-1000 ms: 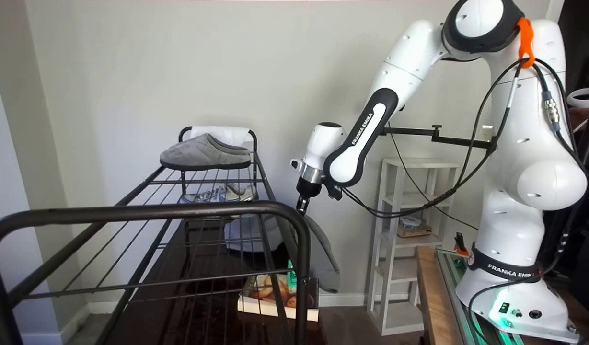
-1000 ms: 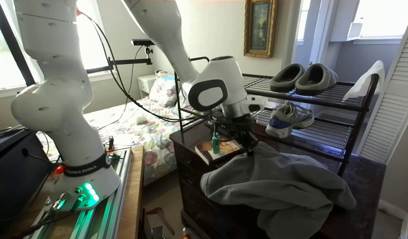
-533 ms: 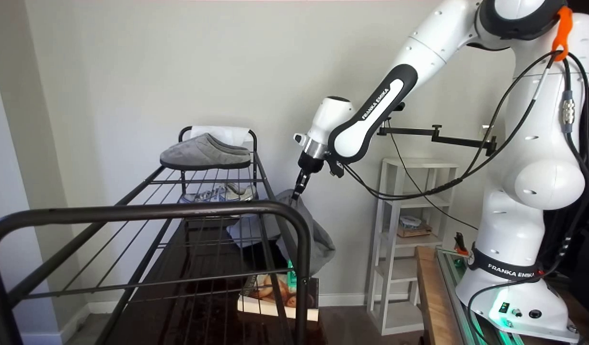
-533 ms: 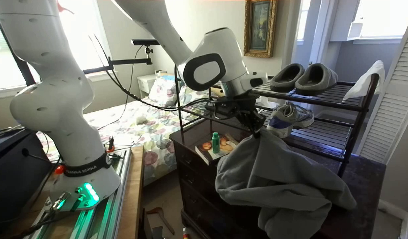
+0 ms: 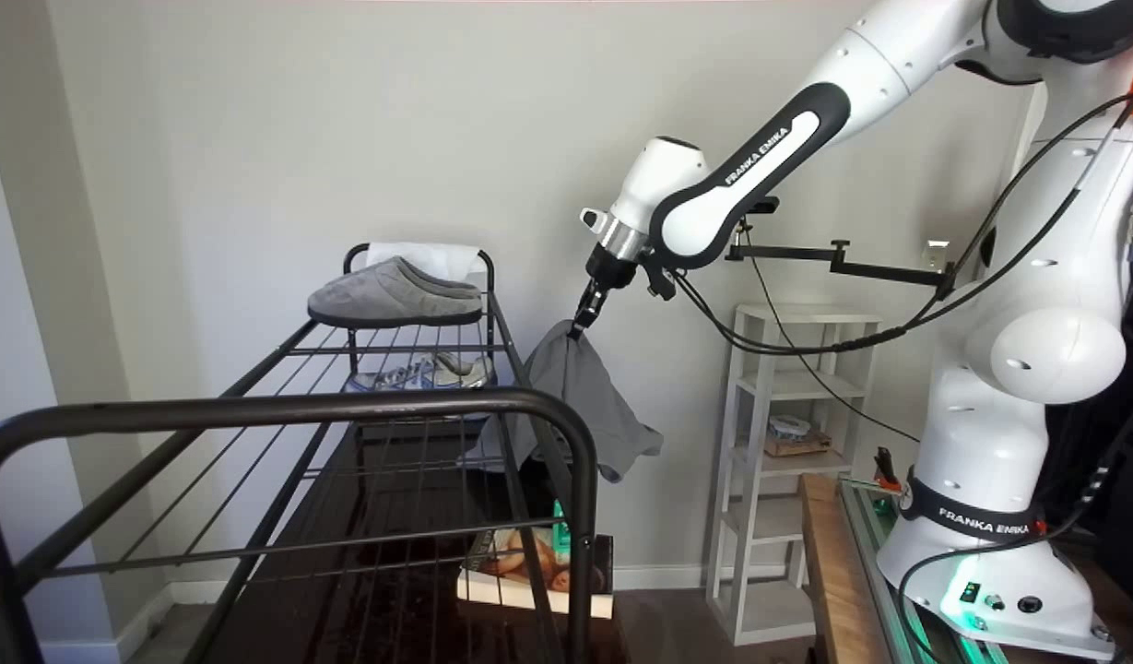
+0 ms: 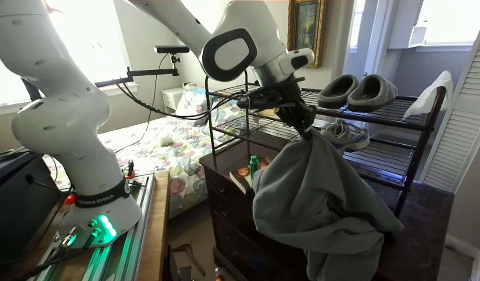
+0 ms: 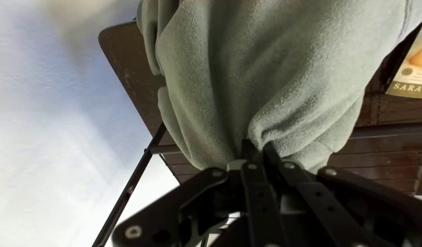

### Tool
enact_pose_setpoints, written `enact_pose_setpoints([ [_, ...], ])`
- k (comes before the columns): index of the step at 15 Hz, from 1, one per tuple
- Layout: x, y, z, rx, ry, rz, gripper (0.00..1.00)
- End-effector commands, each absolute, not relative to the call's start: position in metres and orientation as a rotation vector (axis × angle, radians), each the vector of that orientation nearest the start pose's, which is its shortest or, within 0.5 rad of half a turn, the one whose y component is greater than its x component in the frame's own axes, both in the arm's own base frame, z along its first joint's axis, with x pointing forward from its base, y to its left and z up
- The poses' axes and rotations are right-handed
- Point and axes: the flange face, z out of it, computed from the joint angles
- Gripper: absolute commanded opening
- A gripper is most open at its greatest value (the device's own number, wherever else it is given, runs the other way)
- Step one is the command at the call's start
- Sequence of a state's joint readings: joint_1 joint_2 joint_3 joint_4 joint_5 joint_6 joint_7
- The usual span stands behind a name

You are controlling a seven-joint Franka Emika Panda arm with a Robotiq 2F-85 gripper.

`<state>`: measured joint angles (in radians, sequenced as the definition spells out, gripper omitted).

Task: Put the blue bottle on the book and put the grey cloth on the top rack

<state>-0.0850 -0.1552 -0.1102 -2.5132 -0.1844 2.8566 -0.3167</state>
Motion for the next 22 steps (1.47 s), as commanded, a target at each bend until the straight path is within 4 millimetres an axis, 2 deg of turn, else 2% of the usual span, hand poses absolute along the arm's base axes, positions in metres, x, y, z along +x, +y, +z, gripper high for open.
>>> enact_pose_setpoints([
  [1,0.468,-0.078,0.432,-3.19,-0.5,-0.86,0.02],
  [4,0.462,-0.07,0.464,-3.131,-0.559,-0.916,0.02],
  [9,0.449,-0.071,0.517,-3.071,-0.597,-0.966,0.02],
  [14,0.45,-0.067,0.564,-3.04,-0.618,-1.02,0.02],
  [17,0.457,-0.053,0.591,-3.003,-0.648,-1.05,0.02],
  [22,0.468,-0.016,0.637,-2.914,-0.72,-1.104,0.02],
])
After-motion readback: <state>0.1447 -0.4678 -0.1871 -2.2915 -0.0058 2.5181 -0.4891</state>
